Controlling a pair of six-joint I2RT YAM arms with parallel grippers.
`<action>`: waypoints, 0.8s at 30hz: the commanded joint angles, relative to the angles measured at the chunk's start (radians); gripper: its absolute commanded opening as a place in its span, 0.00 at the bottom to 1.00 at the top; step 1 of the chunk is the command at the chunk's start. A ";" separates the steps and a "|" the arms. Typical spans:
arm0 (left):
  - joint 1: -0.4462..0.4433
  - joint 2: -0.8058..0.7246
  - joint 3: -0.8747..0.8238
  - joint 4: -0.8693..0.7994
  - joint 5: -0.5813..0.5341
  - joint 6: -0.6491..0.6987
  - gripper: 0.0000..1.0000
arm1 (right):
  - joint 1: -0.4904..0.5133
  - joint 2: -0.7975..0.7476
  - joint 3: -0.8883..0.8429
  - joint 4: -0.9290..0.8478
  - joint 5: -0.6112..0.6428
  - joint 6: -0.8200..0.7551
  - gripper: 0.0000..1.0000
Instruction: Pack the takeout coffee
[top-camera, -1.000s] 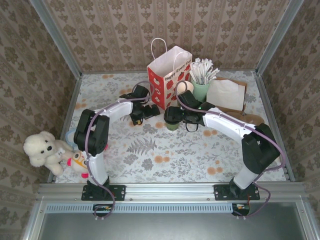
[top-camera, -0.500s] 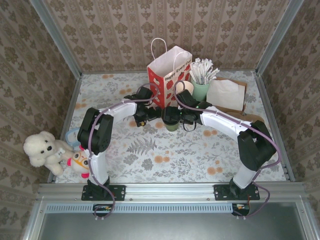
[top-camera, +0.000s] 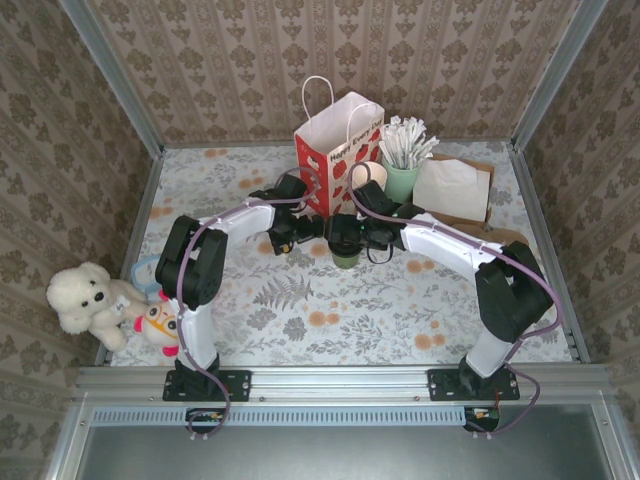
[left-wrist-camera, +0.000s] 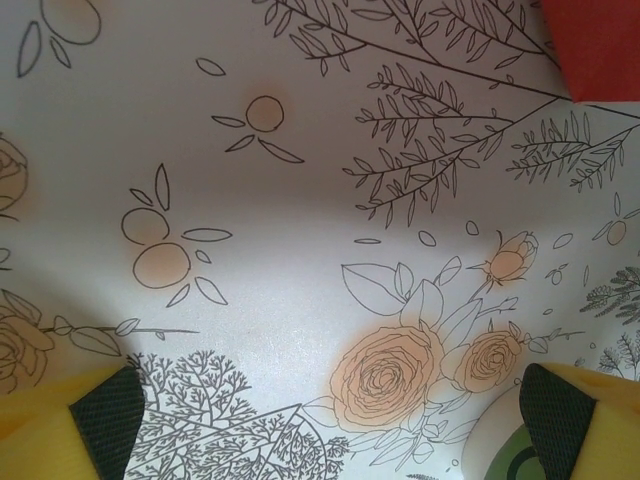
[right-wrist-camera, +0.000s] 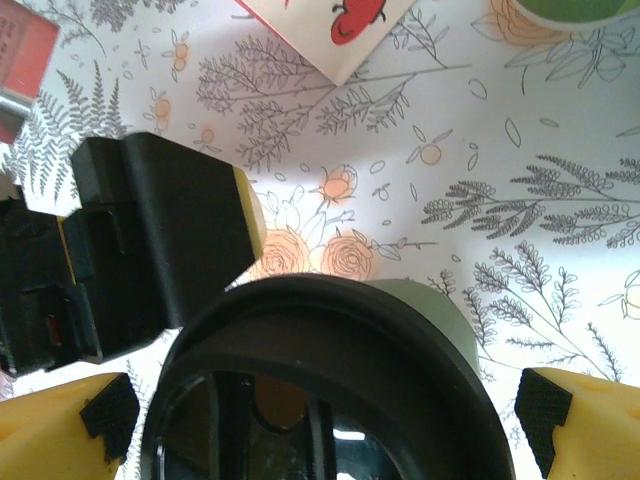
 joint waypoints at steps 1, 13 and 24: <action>-0.006 0.010 0.052 -0.042 0.029 -0.010 1.00 | 0.006 -0.027 -0.022 -0.010 -0.031 0.009 1.00; -0.033 0.002 0.028 -0.082 0.031 -0.016 1.00 | 0.009 -0.014 -0.011 -0.099 -0.017 -0.021 0.93; -0.031 -0.047 -0.004 -0.083 0.013 -0.017 1.00 | 0.003 -0.055 -0.048 -0.083 -0.035 0.008 0.78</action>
